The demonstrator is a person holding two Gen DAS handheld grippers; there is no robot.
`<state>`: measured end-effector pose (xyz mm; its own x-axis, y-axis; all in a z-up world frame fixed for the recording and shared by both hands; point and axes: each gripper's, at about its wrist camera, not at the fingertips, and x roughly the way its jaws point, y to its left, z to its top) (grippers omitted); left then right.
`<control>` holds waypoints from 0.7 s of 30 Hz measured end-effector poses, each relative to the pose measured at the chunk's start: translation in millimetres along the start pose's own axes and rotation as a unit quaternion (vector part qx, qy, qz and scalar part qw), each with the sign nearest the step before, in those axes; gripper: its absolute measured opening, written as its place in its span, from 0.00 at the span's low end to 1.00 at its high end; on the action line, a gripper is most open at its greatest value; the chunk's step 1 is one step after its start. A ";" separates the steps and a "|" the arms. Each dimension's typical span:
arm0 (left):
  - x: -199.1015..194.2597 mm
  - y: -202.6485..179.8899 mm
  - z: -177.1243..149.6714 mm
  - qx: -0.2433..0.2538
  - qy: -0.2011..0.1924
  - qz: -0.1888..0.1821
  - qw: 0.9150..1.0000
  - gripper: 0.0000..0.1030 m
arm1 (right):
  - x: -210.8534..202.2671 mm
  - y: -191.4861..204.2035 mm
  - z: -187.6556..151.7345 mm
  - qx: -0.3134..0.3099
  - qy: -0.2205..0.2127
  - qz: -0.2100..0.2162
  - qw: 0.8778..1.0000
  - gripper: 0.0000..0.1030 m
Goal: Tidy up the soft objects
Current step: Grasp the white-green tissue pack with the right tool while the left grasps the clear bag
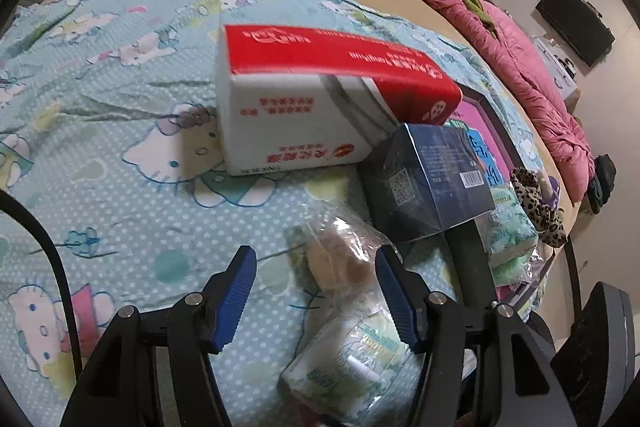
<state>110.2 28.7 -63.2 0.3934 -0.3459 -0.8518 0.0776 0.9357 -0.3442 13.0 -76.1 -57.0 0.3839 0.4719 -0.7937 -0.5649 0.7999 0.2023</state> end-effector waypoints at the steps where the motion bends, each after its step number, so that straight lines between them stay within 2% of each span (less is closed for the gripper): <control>1: 4.5 -1.5 0.3 0.001 0.005 -0.003 1.000 0.60 | 2.5 0.8 -0.1 -0.004 0.003 0.000 1.000 0.83; 9: 24.2 -4.5 5.3 -0.014 0.026 -0.042 0.999 0.60 | 15.5 2.7 -2.5 -0.026 0.011 -0.007 1.000 0.83; 12: 32.4 -4.4 5.9 -0.020 0.036 -0.060 0.997 0.60 | 15.5 0.3 -1.9 -0.022 0.007 -0.002 1.000 0.76; 13: 35.8 -4.8 5.9 -0.023 0.041 -0.069 0.997 0.59 | 15.1 -1.0 -1.7 -0.021 0.006 -0.002 1.000 0.75; 15: 40.1 -5.9 6.7 -0.027 0.046 -0.090 0.994 0.44 | 14.4 -2.6 -2.2 -0.022 0.006 -0.001 1.000 0.74; 21: 36.3 -11.0 7.1 -0.024 0.034 -0.092 0.995 0.42 | 8.5 0.6 -3.2 -0.024 -0.002 -0.001 1.000 0.72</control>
<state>130.1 6.4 -87.5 0.3131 -0.5159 -0.7974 0.0981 0.8527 -0.5132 13.6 -72.8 -65.5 0.3873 0.4716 -0.7922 -0.5989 0.7820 0.1726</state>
